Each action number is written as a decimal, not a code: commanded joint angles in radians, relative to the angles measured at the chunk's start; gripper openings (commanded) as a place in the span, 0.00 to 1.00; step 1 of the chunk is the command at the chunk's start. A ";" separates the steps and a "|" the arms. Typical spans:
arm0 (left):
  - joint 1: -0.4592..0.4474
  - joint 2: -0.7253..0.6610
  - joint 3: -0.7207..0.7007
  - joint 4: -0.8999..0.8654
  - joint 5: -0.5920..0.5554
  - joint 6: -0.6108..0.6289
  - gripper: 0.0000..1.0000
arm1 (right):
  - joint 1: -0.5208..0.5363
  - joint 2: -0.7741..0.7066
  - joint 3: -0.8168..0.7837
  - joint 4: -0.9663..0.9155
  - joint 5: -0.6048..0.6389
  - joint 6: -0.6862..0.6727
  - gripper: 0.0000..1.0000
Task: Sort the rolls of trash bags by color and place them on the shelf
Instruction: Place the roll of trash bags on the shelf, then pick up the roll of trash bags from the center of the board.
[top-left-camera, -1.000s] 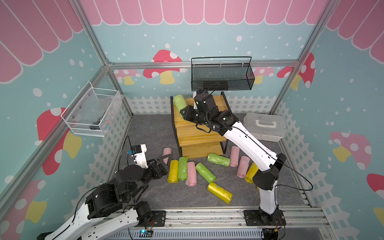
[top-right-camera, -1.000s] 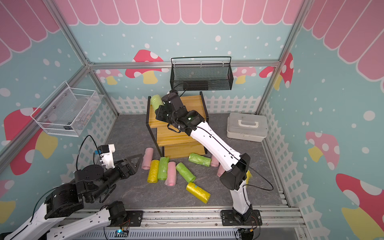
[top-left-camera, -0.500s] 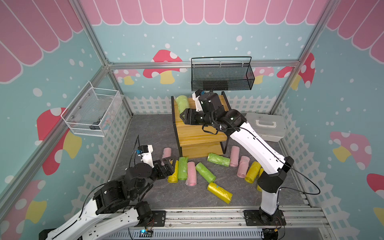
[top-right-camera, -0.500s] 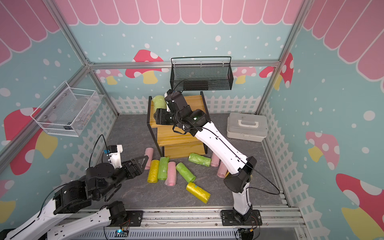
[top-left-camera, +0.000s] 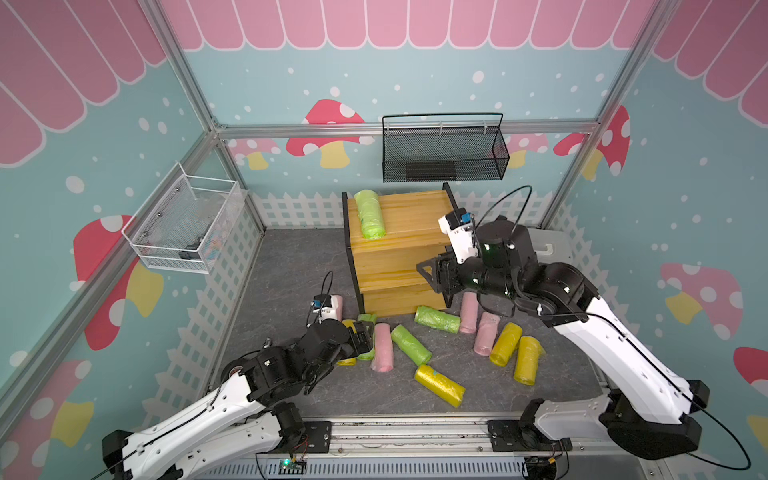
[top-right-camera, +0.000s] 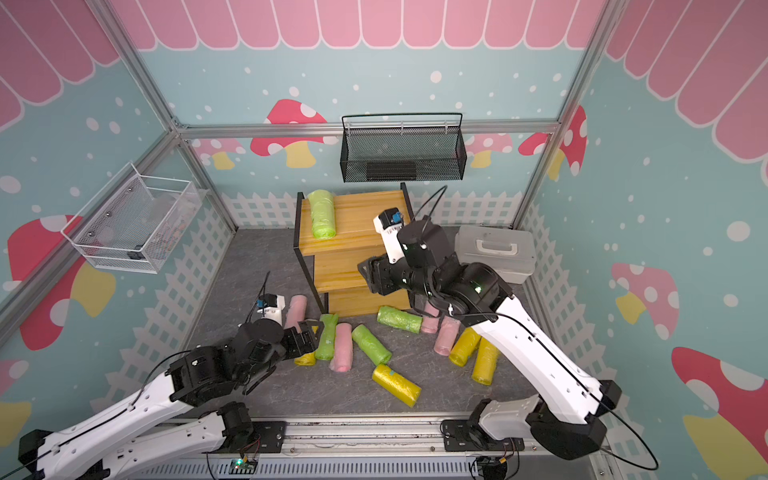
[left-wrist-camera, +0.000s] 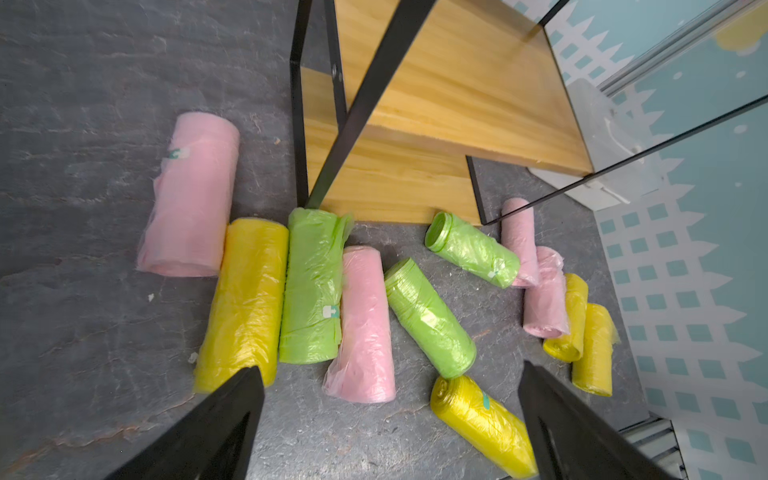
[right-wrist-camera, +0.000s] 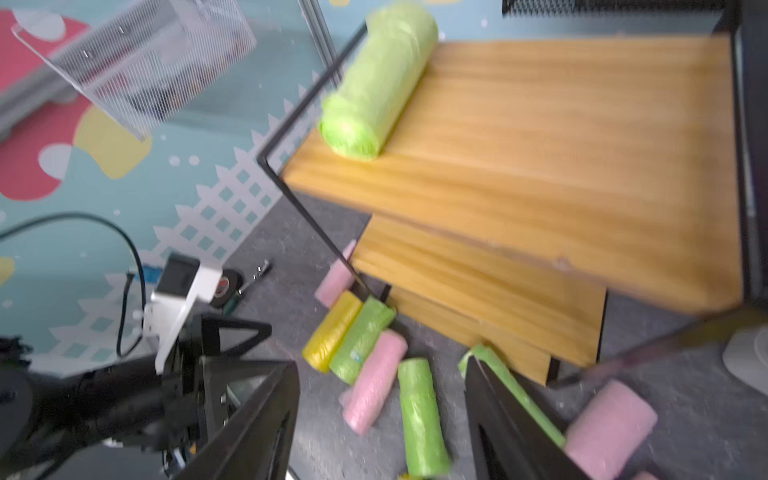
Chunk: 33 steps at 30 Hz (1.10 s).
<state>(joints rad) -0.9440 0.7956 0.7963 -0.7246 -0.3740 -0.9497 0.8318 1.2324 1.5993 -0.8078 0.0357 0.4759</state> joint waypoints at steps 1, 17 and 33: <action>0.005 0.041 -0.025 0.079 0.074 -0.044 0.96 | 0.001 -0.140 -0.219 0.112 -0.008 0.028 0.65; 0.272 0.263 -0.112 0.099 0.331 -0.019 0.86 | 0.005 -0.417 -0.734 0.169 -0.062 0.242 0.60; 0.297 0.553 0.045 0.131 0.315 0.103 0.72 | 0.012 -0.413 -0.784 0.168 -0.076 0.273 0.54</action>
<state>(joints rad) -0.6601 1.2984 0.8059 -0.6186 -0.0551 -0.8818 0.8371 0.8165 0.8242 -0.6415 -0.0334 0.7380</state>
